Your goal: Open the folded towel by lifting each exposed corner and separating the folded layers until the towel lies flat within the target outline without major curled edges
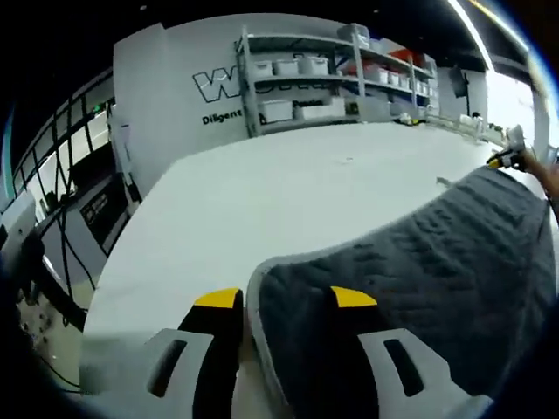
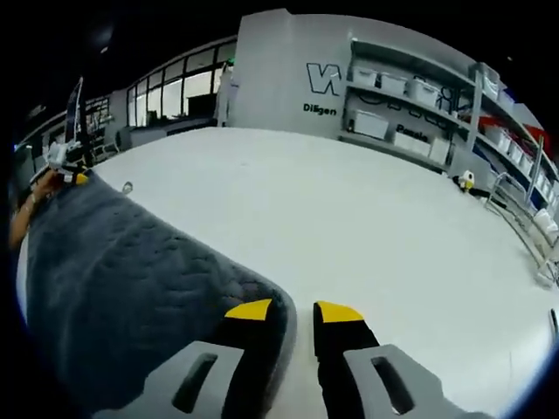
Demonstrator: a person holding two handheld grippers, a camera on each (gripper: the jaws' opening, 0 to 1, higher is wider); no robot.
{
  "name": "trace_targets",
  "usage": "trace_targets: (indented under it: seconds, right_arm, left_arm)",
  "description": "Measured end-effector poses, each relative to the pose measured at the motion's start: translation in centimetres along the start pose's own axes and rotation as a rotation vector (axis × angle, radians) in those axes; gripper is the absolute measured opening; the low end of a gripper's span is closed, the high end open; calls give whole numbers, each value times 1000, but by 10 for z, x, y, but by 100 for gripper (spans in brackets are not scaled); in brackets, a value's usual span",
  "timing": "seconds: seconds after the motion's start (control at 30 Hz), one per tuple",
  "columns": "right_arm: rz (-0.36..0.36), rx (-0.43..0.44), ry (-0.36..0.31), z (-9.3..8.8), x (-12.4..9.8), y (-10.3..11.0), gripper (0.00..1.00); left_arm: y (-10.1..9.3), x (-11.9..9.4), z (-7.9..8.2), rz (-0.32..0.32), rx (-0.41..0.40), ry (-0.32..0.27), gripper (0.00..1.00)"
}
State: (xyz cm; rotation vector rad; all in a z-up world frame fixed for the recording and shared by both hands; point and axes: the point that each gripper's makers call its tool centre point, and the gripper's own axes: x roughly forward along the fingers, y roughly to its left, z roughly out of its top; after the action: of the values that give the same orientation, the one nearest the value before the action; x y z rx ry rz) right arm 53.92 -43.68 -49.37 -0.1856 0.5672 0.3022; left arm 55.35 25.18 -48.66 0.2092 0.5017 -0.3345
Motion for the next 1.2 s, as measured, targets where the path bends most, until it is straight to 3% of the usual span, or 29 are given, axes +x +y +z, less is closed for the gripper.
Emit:
trace_targets:
  seconds: [0.47,0.8,1.2]
  right_arm:
    - [63,43,-16,-2,0,11,2]
    - [41,-37,-25,-1,-1,15,0]
    - [-40,-158,-53,15,-10,8,0]
  left_arm:
    - [-7,2,-2,-55,-52,-14,18]
    - [-13,1,-2,-70,-58,-21,4]
    - [-6,0,-1,-37,-98,-27,2]
